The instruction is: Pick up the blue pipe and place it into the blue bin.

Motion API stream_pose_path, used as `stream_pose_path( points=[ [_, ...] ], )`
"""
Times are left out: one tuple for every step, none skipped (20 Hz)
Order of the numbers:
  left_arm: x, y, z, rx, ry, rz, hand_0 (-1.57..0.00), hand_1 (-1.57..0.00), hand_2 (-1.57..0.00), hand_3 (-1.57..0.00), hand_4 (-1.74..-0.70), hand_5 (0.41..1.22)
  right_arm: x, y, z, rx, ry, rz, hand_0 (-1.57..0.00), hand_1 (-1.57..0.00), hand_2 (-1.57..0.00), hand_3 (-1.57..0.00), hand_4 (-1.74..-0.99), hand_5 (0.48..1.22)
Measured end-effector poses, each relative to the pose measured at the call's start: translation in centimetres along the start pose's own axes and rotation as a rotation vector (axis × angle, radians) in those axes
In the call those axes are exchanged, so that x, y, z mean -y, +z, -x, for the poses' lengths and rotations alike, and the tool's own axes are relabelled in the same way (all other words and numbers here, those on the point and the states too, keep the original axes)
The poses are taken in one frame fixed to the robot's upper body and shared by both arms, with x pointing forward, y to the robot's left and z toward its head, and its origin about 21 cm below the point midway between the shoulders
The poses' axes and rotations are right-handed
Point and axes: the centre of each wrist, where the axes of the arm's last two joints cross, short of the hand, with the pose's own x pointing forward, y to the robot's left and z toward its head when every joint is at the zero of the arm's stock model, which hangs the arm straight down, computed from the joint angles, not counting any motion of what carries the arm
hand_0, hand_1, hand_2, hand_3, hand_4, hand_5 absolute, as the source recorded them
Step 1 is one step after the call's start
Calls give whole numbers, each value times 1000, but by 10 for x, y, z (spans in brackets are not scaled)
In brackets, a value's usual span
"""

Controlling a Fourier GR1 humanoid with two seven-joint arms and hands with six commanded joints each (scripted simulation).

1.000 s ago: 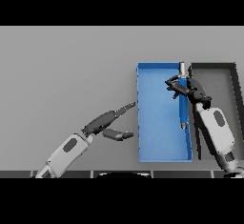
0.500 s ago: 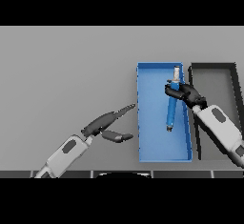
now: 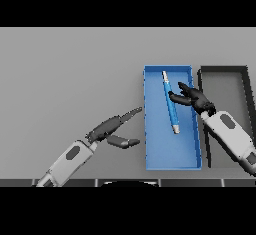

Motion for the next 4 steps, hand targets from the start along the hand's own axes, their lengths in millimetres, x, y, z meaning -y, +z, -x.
stream_pose_path(
  points=[
    [2, 1, 1, -5, 2, 8, 1, 1, 1, 1, -826, 472, 0, 0, 0, -1, 20, 11, -20, -15, -14, -8, -1186, 772],
    [3, 4, 0, -4, 1, 10, 1, 1, 1, 1, -826, 472, -1, 1, 3, -5, 34, 9, -20, -15, -14, -8, -1186, 766],
    [5, 5, -2, 3, 3, 9, 1, 1, 1, 1, -826, 473, 0, 0, 2, -1, 27, 17, -20, -15, -14, -8, -1186, 767],
    [4, 6, -1, -5, -5, 10, 1, 1, 1, 1, -826, 474, 1, 0, 2, -5, 21, 13, -20, -15, -14, -8, -1186, 769]
  ],
)
